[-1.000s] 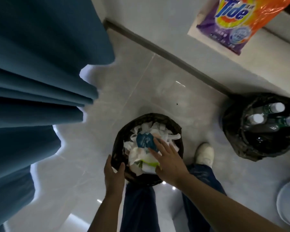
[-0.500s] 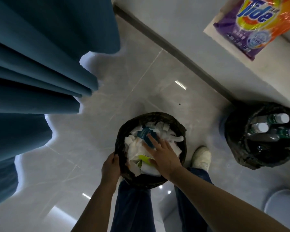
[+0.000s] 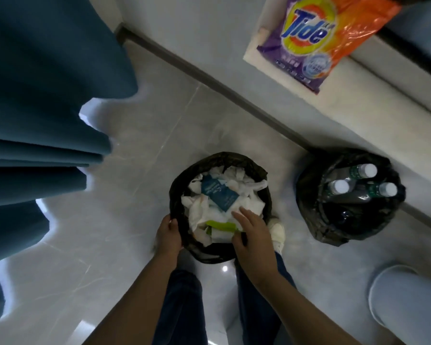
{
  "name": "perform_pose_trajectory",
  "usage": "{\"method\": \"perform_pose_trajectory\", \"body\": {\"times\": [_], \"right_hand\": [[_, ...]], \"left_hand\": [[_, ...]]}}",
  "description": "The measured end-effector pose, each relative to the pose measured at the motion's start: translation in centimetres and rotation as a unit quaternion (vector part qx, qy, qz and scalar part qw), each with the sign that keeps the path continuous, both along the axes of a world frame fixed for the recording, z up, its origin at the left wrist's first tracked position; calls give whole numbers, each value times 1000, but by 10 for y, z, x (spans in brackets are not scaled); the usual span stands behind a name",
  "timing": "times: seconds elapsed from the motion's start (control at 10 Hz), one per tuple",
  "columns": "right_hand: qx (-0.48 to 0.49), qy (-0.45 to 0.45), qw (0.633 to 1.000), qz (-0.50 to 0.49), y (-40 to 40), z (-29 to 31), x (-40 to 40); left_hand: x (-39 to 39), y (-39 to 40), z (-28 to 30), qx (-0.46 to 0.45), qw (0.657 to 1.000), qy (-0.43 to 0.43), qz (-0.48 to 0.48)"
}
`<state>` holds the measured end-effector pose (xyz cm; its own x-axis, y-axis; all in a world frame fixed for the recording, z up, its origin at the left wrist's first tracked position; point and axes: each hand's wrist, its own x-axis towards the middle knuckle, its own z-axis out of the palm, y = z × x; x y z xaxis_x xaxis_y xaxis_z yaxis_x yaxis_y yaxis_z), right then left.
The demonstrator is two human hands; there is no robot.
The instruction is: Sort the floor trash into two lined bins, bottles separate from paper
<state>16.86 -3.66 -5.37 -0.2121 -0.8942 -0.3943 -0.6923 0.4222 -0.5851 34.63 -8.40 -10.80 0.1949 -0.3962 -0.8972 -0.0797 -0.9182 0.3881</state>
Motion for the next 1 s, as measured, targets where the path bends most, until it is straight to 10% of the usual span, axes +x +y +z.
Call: {"method": "perform_pose_trajectory", "body": {"times": [0.1,0.3,0.4,0.7,1.0], "right_hand": [[45,-144,935,-321,-1,17,-36],[100,-359,570,-733,12,-23,-128],[83,-454,432,-775,20,-40,-158],[81,-437,478,-758,31,-63,-214],[81,-462,447,-761,28,-31,-214]], "left_hand": [[-33,-13,-1,1,999,15,32],[-116,-39,-2,-17,998,52,39],[-152,-46,-3,-20,996,63,59],[-223,-47,-8,-23,988,105,107],[-230,-48,17,9,999,42,11]]}}
